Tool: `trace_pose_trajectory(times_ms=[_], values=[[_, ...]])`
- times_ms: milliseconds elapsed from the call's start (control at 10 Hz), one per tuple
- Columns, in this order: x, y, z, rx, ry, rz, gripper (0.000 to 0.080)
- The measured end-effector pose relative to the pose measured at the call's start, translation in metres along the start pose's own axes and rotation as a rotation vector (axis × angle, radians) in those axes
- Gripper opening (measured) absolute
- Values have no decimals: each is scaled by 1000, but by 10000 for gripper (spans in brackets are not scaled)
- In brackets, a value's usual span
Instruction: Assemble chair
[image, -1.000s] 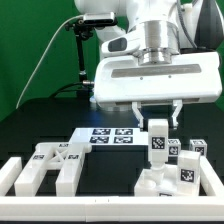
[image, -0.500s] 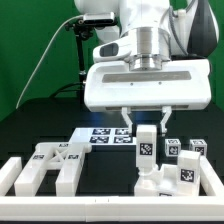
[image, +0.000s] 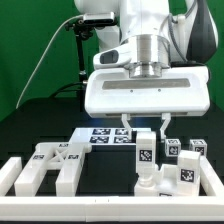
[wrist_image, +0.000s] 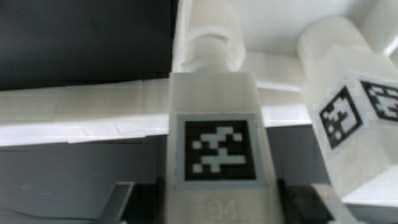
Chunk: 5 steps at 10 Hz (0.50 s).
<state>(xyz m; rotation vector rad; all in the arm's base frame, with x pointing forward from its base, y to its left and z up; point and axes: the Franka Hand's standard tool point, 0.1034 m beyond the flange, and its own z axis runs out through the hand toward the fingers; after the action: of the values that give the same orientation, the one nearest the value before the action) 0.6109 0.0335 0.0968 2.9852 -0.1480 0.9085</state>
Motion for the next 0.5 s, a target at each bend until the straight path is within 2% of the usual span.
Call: trace_pose_trajectory(times_ms=[500], values=[[-10, -2, 8, -1, -16, -7, 287]])
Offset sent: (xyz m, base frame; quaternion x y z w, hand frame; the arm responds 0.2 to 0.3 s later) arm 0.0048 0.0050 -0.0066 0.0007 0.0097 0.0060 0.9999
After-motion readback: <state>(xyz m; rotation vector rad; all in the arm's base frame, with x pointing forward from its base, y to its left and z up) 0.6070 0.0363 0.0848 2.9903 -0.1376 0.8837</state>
